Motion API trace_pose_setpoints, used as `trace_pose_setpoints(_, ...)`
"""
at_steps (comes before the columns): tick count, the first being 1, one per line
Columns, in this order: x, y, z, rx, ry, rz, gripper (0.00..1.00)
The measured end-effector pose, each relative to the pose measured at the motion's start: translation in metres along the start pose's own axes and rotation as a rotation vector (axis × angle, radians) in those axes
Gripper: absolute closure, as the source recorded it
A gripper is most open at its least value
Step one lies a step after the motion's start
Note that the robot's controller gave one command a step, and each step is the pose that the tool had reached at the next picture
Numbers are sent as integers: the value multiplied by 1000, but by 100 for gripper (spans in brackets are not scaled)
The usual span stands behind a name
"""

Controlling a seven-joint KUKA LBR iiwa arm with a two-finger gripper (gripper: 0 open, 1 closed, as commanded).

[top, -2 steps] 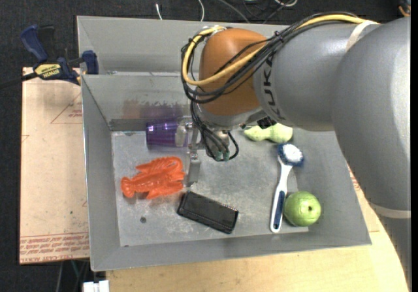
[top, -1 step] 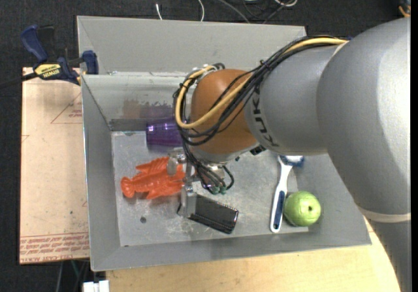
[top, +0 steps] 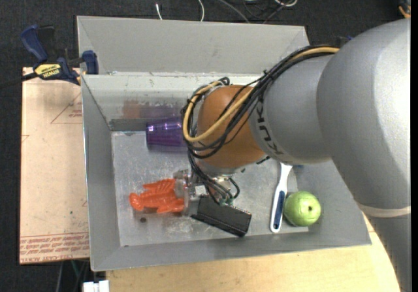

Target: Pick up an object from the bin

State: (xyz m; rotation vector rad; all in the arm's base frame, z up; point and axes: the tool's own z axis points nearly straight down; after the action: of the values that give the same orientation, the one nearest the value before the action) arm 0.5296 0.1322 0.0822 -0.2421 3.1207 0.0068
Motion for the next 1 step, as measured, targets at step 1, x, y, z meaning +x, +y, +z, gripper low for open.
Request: trace_pose_setpoints(1, 0, 0, 0, 0, -1, 0, 100)
